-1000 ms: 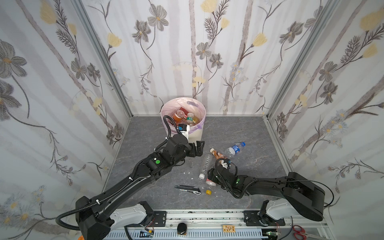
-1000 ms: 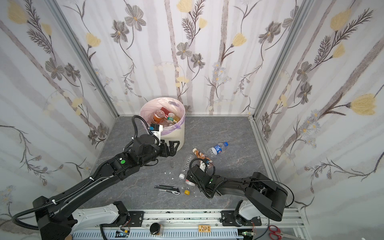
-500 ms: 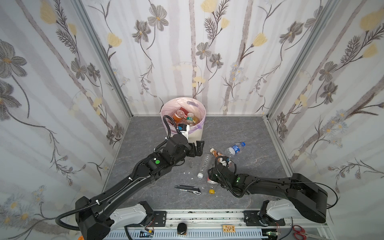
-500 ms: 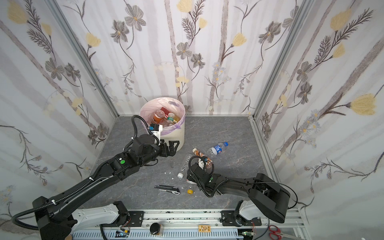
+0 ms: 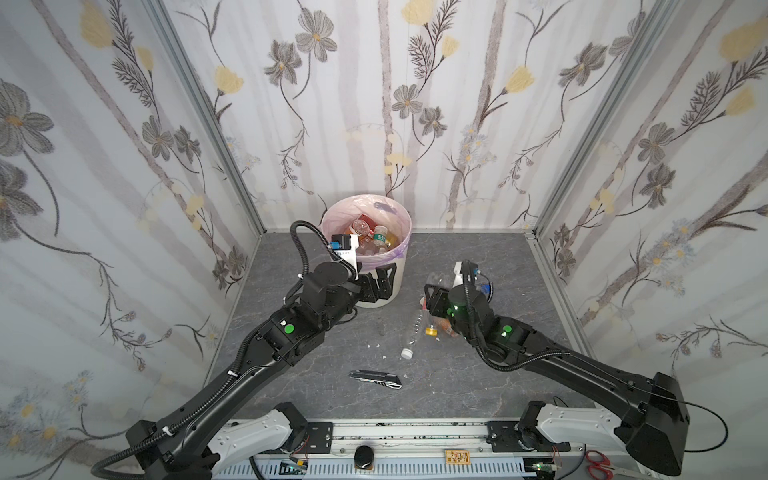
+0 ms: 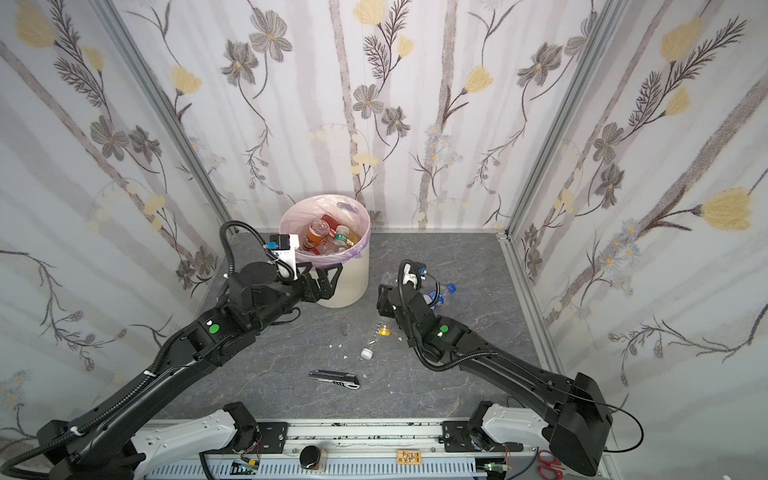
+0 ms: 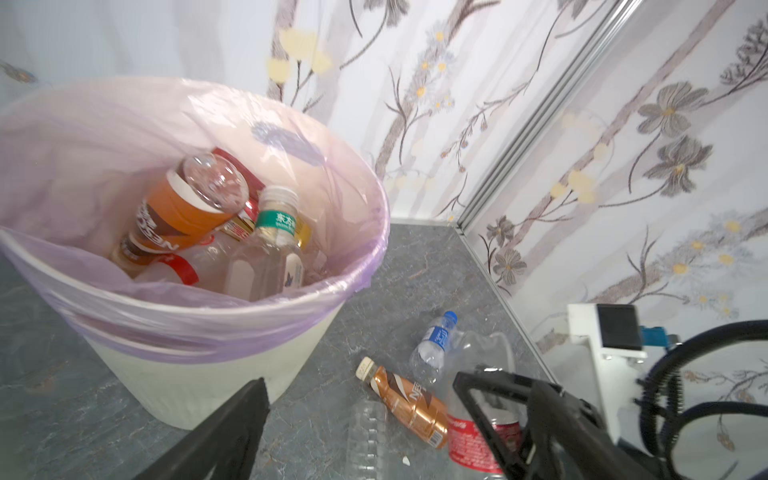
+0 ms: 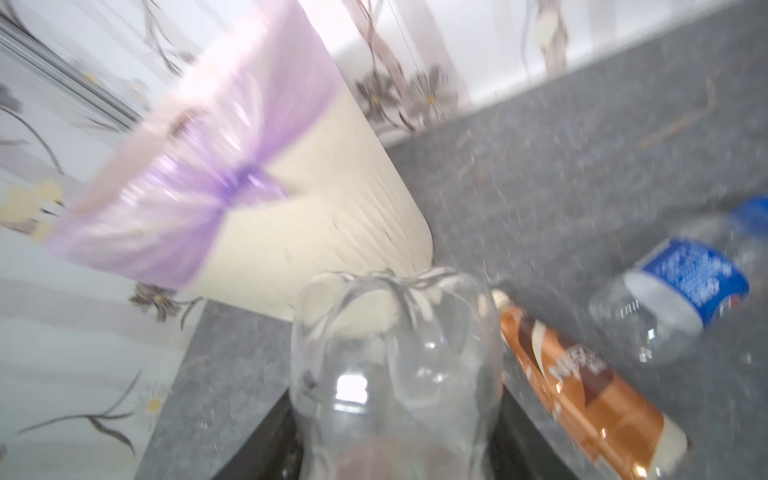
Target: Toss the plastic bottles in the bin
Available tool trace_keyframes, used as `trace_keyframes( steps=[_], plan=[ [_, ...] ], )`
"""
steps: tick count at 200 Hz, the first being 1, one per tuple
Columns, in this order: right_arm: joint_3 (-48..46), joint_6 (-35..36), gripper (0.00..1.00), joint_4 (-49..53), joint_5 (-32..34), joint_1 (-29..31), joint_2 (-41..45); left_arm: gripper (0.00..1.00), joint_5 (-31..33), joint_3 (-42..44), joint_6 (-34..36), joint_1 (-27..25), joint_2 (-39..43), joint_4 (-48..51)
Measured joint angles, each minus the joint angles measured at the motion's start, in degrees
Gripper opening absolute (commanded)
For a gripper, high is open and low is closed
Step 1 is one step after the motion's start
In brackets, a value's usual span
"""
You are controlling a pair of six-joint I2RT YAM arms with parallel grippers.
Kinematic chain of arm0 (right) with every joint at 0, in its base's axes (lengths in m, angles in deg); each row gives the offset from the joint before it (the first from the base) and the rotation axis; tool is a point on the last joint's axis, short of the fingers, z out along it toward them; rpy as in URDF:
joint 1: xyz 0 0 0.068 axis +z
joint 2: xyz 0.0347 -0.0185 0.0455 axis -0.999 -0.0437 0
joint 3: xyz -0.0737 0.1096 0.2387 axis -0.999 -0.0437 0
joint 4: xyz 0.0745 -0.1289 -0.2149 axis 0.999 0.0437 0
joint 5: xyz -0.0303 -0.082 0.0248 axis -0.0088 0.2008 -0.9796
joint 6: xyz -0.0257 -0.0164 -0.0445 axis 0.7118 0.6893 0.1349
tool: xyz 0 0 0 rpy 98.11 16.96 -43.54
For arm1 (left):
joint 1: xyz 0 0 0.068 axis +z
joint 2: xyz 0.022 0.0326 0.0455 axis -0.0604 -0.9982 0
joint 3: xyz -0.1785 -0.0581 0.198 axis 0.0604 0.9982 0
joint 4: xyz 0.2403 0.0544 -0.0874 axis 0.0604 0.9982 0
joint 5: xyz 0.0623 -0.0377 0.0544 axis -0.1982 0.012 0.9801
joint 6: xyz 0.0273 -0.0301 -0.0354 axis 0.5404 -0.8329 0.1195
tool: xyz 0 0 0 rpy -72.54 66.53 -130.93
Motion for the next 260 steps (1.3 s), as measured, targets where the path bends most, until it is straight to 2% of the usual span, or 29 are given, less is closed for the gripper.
trace_keyframes(
  steps=[46, 74, 99, 119, 125, 144, 160, 176, 198, 231, 260],
  plan=[
    [26.01, 18.45, 0.58, -3.89, 1.95, -0.96, -6.62, 1.00, -2.21, -0.15, -1.55, 10.21, 5.09, -0.96],
    [34.88, 26.58, 0.60, -11.52, 0.39, -0.98, -10.01, 1.00, -4.55, 1.40, -2.73, 14.01, 6.82, -1.03],
    [40.28, 30.56, 0.62, -18.75, -1.68, -1.79, -14.58, 1.00, -5.88, 3.15, -3.72, 16.00, 6.93, -0.90],
    [52.78, 30.23, 0.63, -19.69, -5.16, -4.68, -25.20, 1.00, -7.26, 4.02, -4.13, 17.25, 6.82, -0.87],
    [59.14, 29.20, 0.67, -18.12, -6.62, -5.95, -30.01, 1.00, -7.48, 4.22, -4.20, 17.55, 6.82, -0.87],
    [79.91, 26.67, 0.99, -6.99, -8.98, -8.66, -45.29, 1.00, -8.59, 4.52, -4.31, 18.40, 6.99, -0.87],
    [86.82, 26.51, 1.00, 3.13, -10.14, -9.05, -50.97, 1.00, -9.53, 4.94, -4.28, 19.02, 7.61, -0.90],
    [88.21, 25.79, 1.00, 9.97, -11.67, -9.01, -51.30, 1.00, -10.47, 5.29, -4.28, 19.58, 7.87, -0.92],
    [85.74, 26.95, 1.00, 12.20, -11.26, -8.57, -46.36, 1.00, -11.63, 5.64, -4.37, 19.89, 7.56, -0.90],
    [63.60, 28.41, 1.00, 5.01, -10.10, -8.15, -27.67, 1.00, -12.24, 5.64, -4.48, 19.89, 6.60, -0.87],
    [45.46, 28.59, 1.00, 0.66, -7.10, -9.88, -18.51, 1.00, -13.57, 5.64, -4.68, 19.87, 5.86, -0.94]
  ],
)
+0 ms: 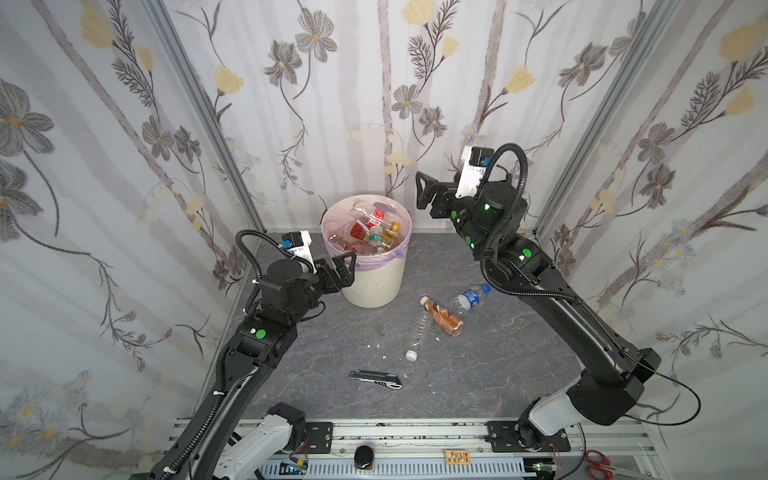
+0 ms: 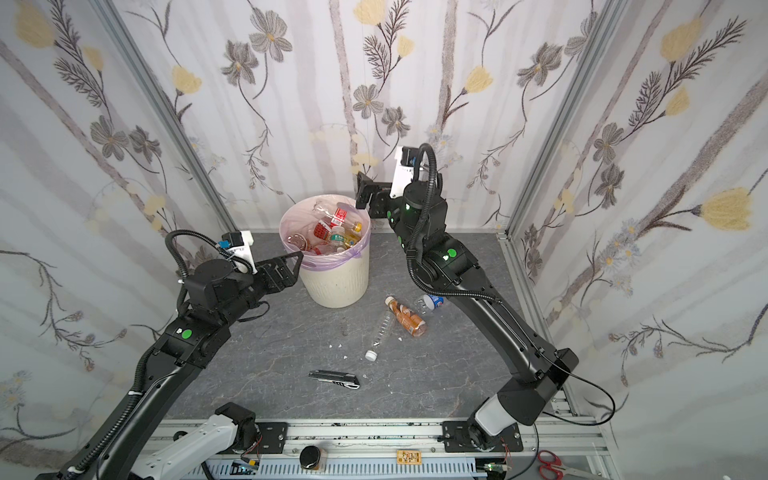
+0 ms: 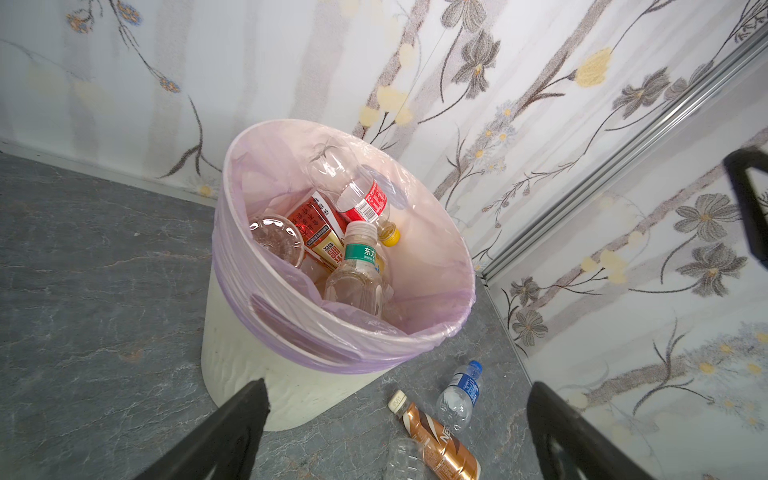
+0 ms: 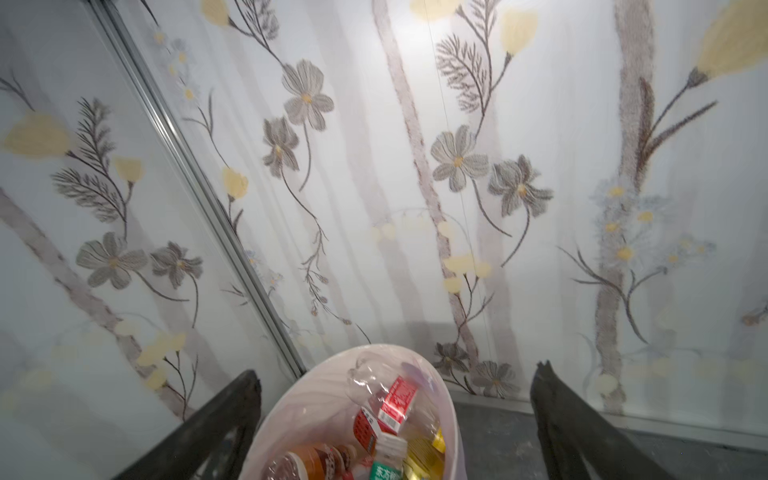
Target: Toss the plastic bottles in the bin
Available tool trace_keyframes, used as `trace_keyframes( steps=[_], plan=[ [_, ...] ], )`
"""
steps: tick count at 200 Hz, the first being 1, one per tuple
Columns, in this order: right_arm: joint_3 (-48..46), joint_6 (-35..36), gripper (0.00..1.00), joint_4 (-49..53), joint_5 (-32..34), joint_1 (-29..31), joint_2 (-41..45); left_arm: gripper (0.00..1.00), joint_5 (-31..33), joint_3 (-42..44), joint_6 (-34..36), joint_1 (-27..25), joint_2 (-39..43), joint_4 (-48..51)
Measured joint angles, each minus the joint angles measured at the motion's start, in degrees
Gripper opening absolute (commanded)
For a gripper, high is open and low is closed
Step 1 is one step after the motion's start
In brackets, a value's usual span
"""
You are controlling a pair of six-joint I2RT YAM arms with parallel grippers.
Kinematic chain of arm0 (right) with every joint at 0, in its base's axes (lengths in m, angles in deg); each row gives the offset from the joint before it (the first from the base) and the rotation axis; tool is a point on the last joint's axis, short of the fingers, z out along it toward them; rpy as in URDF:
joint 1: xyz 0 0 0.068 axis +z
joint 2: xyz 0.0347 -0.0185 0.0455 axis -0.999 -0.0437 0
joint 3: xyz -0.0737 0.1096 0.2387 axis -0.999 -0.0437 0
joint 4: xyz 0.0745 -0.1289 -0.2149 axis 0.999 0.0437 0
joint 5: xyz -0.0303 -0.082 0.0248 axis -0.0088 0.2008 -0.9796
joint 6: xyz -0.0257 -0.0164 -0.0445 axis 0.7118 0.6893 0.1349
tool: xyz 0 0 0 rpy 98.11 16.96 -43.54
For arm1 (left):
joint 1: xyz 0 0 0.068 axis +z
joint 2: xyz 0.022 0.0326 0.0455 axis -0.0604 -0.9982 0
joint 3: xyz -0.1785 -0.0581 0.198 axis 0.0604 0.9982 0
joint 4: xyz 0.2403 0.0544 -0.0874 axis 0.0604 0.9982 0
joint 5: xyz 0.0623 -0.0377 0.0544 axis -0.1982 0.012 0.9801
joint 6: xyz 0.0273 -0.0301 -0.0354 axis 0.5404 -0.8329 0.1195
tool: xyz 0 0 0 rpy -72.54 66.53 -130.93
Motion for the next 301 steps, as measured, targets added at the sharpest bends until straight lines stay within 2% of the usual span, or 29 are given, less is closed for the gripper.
trace_keyframes(
  steps=[56, 81, 107, 157, 211, 266, 301],
  plan=[
    [-33.29, -2.54, 1.00, -1.55, 1.86, -3.93, 14.34, 1.00, -2.01, 1.81, -0.92, -4.44, -1.09, -0.46],
    [-45.16, -4.74, 1.00, -0.74, 1.40, -5.07, 17.20, 1.00, -2.32, 4.24, -1.55, -9.62, -1.86, -2.56],
    [-53.02, -7.72, 1.00, -0.76, 0.31, -5.88, 19.30, 1.00, -2.49, 7.43, -2.58, -15.72, -4.35, -4.50],
    [-61.46, -11.15, 1.00, -1.14, -1.62, -8.41, 22.75, 1.00, -1.46, 13.20, -3.52, -25.07, -12.04, -5.55],
    [-65.75, -12.46, 1.00, -1.55, -5.51, -14.67, 28.39, 1.00, 1.88, 9.97, -2.43, -33.00, -30.32, -5.33],
    [-68.46, -12.87, 1.00, -2.32, -9.86, -19.80, 33.86, 0.98, 7.58, 2.54, -2.19, -34.97, -44.06, -2.16],
    [-70.60, -13.22, 1.00, -3.80, -12.28, -21.70, 36.20, 0.82, 10.23, -2.89, -1.22, -34.97, -50.36, -0.20]
  ],
)
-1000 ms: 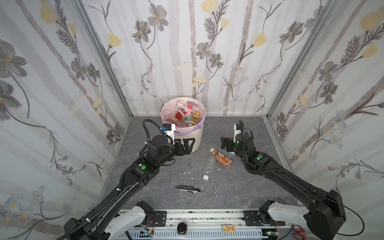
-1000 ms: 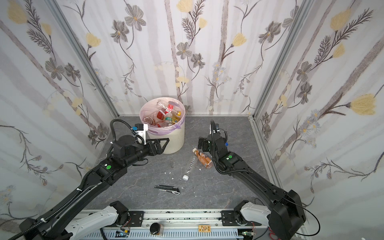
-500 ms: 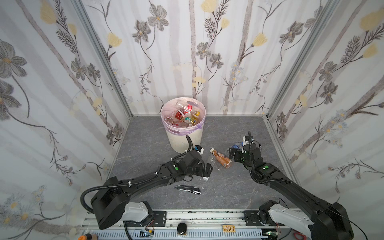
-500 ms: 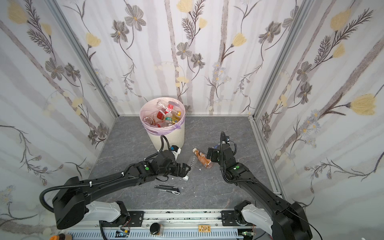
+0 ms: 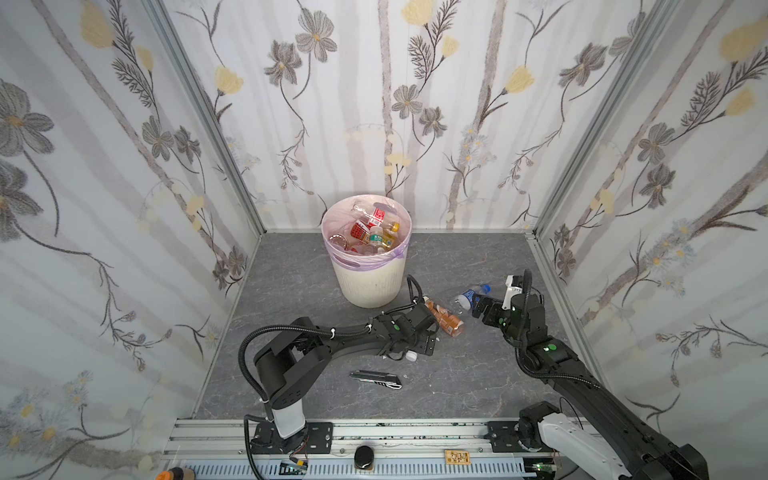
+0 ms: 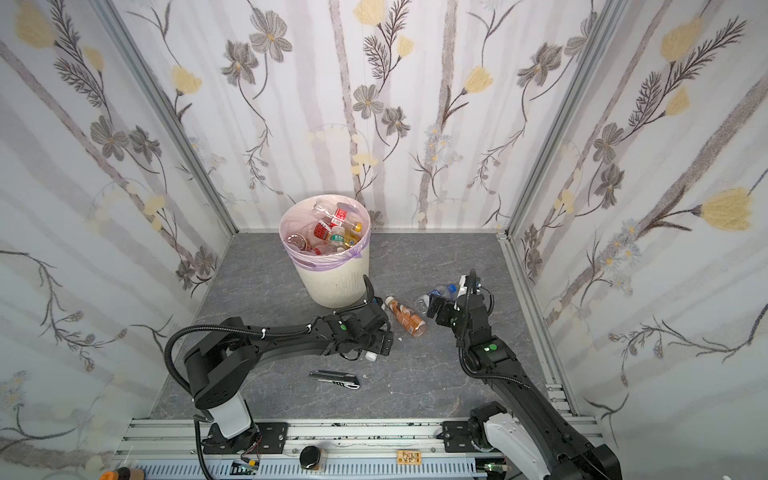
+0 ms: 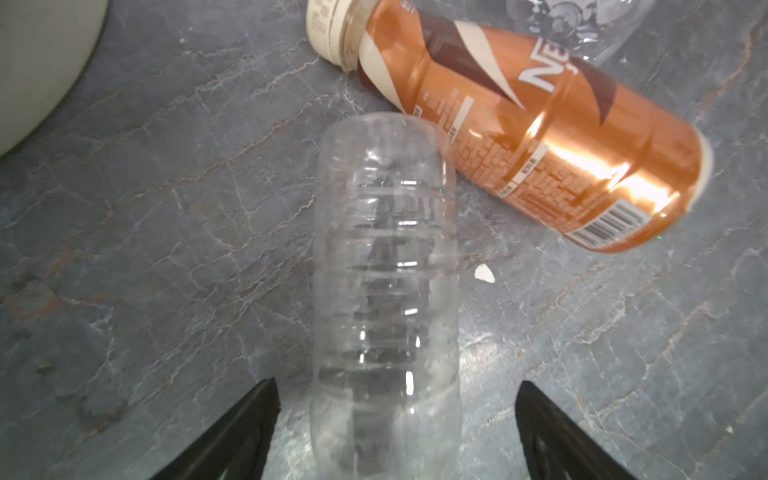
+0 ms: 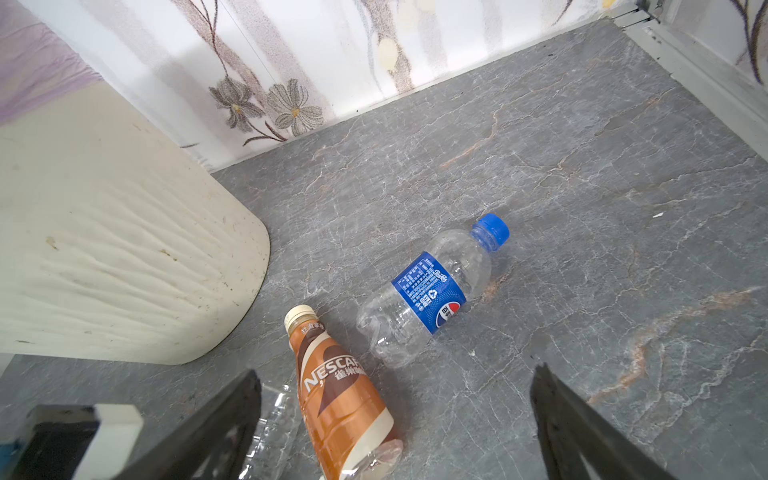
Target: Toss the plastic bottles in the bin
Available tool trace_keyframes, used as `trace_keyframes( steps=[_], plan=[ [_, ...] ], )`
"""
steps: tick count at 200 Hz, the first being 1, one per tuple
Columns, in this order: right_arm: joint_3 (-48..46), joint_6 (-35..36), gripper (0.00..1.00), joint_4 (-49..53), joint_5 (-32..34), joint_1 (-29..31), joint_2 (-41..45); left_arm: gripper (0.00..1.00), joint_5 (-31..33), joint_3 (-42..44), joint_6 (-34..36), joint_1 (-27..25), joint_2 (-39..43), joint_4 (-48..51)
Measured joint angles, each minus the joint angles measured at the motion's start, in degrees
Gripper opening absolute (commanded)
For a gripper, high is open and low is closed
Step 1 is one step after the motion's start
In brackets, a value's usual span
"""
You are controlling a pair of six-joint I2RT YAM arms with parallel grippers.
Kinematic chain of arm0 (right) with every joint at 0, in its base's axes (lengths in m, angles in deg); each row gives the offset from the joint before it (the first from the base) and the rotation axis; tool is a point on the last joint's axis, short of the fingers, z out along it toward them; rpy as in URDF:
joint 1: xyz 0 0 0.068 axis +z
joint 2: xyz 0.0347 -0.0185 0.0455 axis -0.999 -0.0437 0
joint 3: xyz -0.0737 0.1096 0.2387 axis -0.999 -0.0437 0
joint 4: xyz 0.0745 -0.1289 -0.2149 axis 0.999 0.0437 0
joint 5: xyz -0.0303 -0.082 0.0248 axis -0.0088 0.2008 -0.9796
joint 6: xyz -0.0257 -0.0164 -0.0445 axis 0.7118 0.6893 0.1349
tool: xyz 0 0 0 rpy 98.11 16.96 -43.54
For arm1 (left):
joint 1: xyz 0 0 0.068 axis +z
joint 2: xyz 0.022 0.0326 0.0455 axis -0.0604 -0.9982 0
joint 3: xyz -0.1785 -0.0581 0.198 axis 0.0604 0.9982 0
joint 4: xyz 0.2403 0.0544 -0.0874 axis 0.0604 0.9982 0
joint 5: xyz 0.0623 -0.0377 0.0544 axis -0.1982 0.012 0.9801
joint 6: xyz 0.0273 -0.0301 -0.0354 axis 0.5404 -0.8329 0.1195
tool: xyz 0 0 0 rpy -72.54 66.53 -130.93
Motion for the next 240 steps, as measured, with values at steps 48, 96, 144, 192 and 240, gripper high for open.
trace_keyframes(
  steps=[48, 96, 144, 192, 240],
  plan=[
    [-1.33, -0.52, 1.00, -0.74, -1.75, -1.75, 1.90, 0.59, 1.92, -3.87, 0.81, 0.00, -4.13, 2.32],
    [-2.12, -0.92, 1.00, -1.18, -2.58, -2.91, 2.60, 0.43, 2.64, -4.57, 1.60, 0.00, -4.63, 2.80],
    [-2.27, -0.94, 1.00, -2.49, -3.65, -3.23, 2.23, 0.42, 3.74, -4.63, 2.03, 0.00, -2.29, 4.22],
    [-2.27, -1.38, 1.00, -2.91, -4.55, -3.28, 1.75, 0.41, 6.43, -5.68, 3.63, 0.00, 3.65, 4.52],
    [-2.19, -1.38, 0.99, -3.02, -5.55, -3.28, 1.36, 0.40, 9.97, -7.65, 6.54, 0.00, 10.23, 4.98]
  ],
)
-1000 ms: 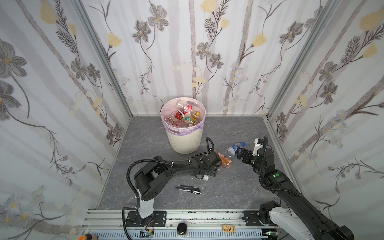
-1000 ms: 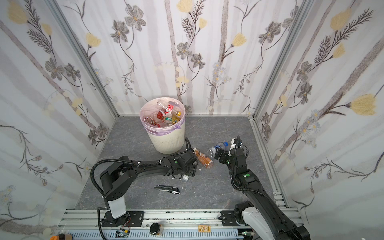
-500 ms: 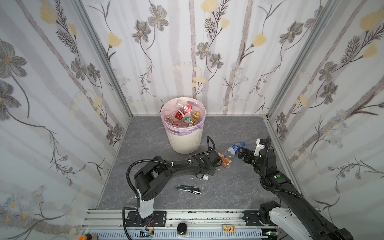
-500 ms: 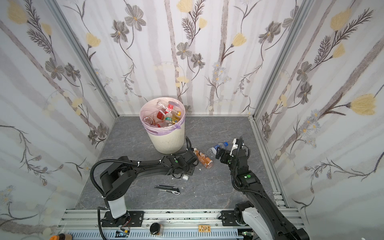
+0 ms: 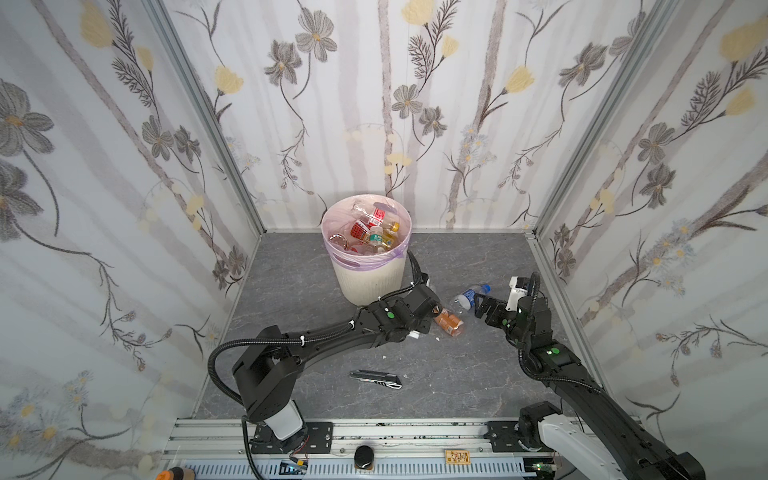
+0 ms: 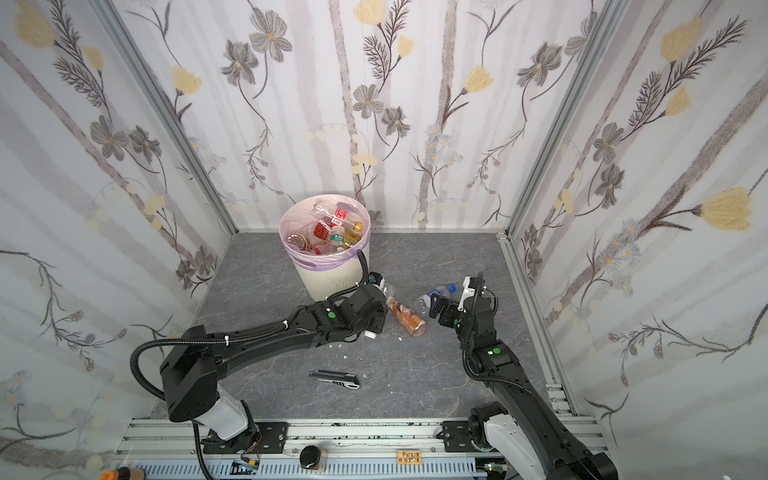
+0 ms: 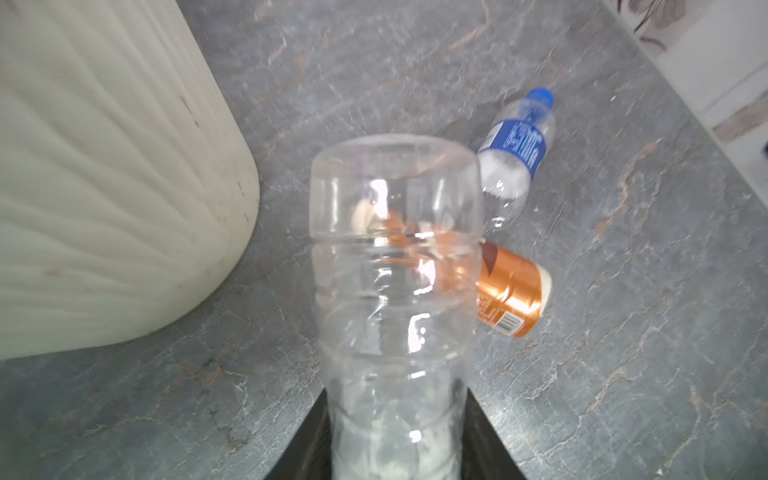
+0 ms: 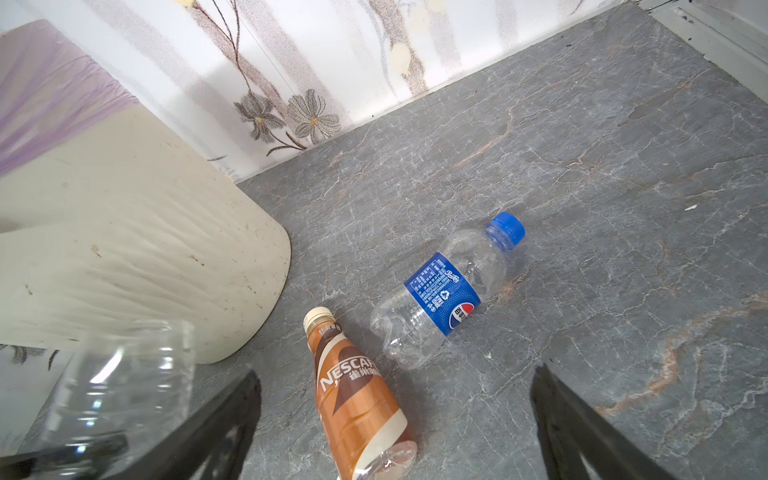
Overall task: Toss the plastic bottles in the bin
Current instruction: 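Carry the clear bottle with the left gripper over the bin and release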
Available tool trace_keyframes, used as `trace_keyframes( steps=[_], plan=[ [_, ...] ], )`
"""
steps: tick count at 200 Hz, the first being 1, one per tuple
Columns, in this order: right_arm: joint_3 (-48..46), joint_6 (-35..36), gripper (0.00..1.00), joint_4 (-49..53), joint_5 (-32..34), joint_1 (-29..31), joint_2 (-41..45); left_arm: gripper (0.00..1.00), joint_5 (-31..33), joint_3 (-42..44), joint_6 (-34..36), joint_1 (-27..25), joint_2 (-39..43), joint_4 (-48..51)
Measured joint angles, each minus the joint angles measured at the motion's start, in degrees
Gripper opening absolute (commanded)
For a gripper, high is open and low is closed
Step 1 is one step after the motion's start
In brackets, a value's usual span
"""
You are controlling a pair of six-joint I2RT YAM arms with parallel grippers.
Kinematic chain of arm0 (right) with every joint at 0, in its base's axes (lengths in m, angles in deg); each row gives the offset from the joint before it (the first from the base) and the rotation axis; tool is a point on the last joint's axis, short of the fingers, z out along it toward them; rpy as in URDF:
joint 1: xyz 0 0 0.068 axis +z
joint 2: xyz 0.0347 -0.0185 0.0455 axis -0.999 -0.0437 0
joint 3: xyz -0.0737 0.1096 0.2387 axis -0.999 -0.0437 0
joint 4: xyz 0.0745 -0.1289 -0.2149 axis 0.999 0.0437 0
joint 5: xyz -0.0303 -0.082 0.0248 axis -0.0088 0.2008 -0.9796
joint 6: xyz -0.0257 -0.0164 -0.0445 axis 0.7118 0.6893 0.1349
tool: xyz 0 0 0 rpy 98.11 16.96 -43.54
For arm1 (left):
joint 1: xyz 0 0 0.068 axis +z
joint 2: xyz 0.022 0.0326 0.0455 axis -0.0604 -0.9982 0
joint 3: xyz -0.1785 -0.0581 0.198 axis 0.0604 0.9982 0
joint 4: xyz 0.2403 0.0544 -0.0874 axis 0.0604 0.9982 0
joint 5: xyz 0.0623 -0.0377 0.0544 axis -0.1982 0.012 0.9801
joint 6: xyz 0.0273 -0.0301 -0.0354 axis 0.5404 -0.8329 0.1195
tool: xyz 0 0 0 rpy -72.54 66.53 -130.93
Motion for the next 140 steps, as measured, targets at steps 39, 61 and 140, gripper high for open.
trace_keyframes(
  steps=[39, 61, 140],
  plan=[
    [0.09, -0.02, 1.00, -0.31, -0.63, 0.00, -0.74, 0.40, 2.47, -3.69, 3.69, -0.07, 5.70, 0.50],
    [0.13, -0.28, 1.00, -0.79, -1.51, 0.00, -0.98, 0.40, 4.83, -6.75, 6.69, -0.15, 9.03, 0.72],
    [0.46, -1.53, 1.00, -2.51, -4.13, 0.00, -2.58, 0.41, 21.09, -20.70, 28.33, 3.67, 23.10, -7.91]
  ],
)
